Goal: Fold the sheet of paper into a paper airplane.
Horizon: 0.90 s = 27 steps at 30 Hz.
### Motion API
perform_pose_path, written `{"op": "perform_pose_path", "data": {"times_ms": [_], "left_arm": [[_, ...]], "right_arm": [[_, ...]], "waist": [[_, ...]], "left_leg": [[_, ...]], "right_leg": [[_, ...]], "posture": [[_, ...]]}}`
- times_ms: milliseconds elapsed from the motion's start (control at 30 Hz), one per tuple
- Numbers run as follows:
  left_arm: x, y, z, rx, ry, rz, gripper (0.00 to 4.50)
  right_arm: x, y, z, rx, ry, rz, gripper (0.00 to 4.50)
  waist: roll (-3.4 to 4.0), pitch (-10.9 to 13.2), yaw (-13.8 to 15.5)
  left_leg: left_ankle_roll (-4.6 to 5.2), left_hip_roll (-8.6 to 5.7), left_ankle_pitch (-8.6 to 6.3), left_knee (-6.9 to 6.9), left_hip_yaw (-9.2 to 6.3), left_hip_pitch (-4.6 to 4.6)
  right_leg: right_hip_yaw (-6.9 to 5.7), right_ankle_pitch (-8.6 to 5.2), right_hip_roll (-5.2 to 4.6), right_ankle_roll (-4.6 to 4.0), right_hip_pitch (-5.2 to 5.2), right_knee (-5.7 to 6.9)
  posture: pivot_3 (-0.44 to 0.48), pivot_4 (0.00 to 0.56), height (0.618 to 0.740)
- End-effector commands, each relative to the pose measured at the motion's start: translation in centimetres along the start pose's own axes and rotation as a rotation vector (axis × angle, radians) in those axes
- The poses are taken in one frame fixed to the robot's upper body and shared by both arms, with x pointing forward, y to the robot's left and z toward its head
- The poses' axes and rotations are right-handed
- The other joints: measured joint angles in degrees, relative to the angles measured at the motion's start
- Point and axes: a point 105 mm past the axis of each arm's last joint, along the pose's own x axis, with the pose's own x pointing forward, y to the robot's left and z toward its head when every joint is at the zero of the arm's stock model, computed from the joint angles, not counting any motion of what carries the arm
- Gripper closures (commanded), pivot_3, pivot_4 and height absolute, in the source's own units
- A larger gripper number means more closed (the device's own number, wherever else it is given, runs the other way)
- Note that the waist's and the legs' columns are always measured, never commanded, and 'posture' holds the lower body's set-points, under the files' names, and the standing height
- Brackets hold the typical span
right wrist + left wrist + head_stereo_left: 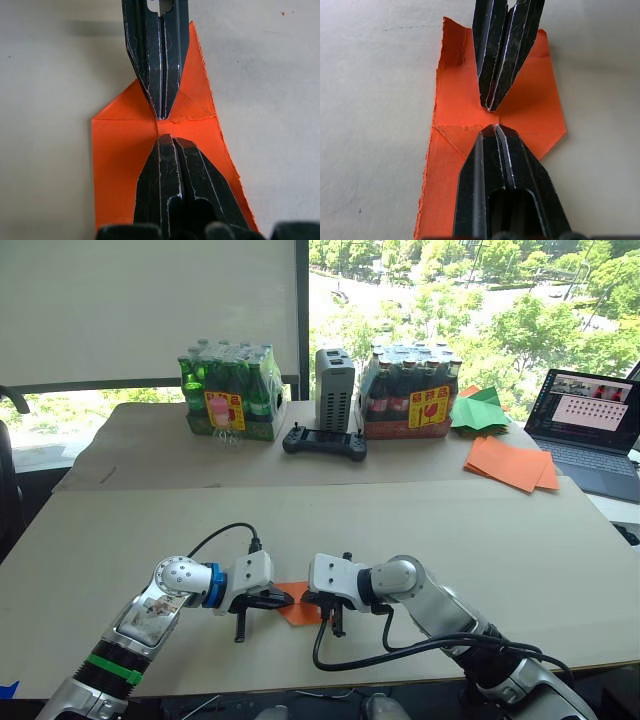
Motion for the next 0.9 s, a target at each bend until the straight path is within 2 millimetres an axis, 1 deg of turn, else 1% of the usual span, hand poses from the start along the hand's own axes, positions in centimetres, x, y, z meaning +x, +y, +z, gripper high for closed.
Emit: {"op": "perform_pose_path", "data": {"times_ms": [33,100,200,267,367,533,833,900], "left_arm": [[0.3,-0.7,-1.4,-0.020,0.068,-0.026,4.50],[0.3,-0.6,-1.3,-0.018,0.067,-0.025,4.50],[0.2,-0.5,-1.5,-0.017,0.076,-0.024,4.50],[0.1,-0.6,-1.6,-0.016,0.086,-0.028,4.50],[0.1,-0.5,-1.6,-0.016,0.088,-0.029,4.50],[0.1,-0.3,-1.7,-0.019,0.091,-0.021,4.50],[0.3,-0.1,-1.7,-0.021,0.090,-0.020,4.50],[0.4,-0.1,-1.7,-0.022,0.088,-0.022,4.50]], "right_arm": [[-0.2,-0.1,-1.8,0.020,0.093,0.000,4.47],[-0.2,0.2,-3.1,0.043,0.155,0.013,4.47],[-0.3,0.3,-4.3,0.094,0.210,0.016,4.47],[-0.5,0.3,-5.0,0.109,0.245,0.013,4.47],[-0.8,0.3,-5.5,0.117,0.272,0.012,4.47],[-1.1,1.0,-5.7,0.112,0.277,0.031,4.47],[-1.4,1.5,-5.9,0.099,0.282,0.030,4.47],[-1.3,1.2,-4.6,0.098,0.220,0.014,4.47]], "waist": [[0.00,0.0,0.0],[0.03,0.0,0.0],[0.07,-0.1,0.1],[0.15,-0.2,0.1],[0.25,-0.3,0.2],[0.27,-0.3,0.3],[0.34,-0.4,0.5],[0.34,-0.4,0.5]], "left_leg": [[0.00,0.00,0.00,0.00,0.00,0.00],[0.00,0.00,0.00,0.00,0.00,0.00],[0.00,0.00,0.00,0.00,0.00,0.06],[0.01,0.00,0.00,0.00,0.00,0.10],[0.02,0.00,-0.01,-0.01,-0.03,0.23],[0.12,-0.01,-0.09,-0.14,-0.10,0.90],[0.14,-0.04,-0.12,-0.13,-0.12,0.91],[0.14,-0.04,-0.13,-0.13,-0.12,0.91]], "right_leg": [[0.00,0.00,0.00,0.00,0.00,0.00],[0.00,0.00,0.00,0.00,0.01,0.00],[0.00,0.00,0.00,0.01,0.08,-0.02],[0.00,-0.01,-0.01,0.02,0.15,-0.02],[-0.03,-0.12,-0.01,0.18,0.35,-0.07],[-0.08,-0.53,-0.06,0.65,1.07,-0.18],[-0.08,-0.57,-0.11,0.69,1.10,-0.18],[-0.08,-0.58,-0.11,0.70,1.10,-0.18]], "posture": [[0.000,0.150,0.699],[0.000,0.150,0.699],[0.000,0.150,0.699],[0.000,0.150,0.699],[0.000,0.150,0.699],[0.000,0.150,0.699],[0.000,0.150,0.699],[0.000,0.150,0.699]]}}
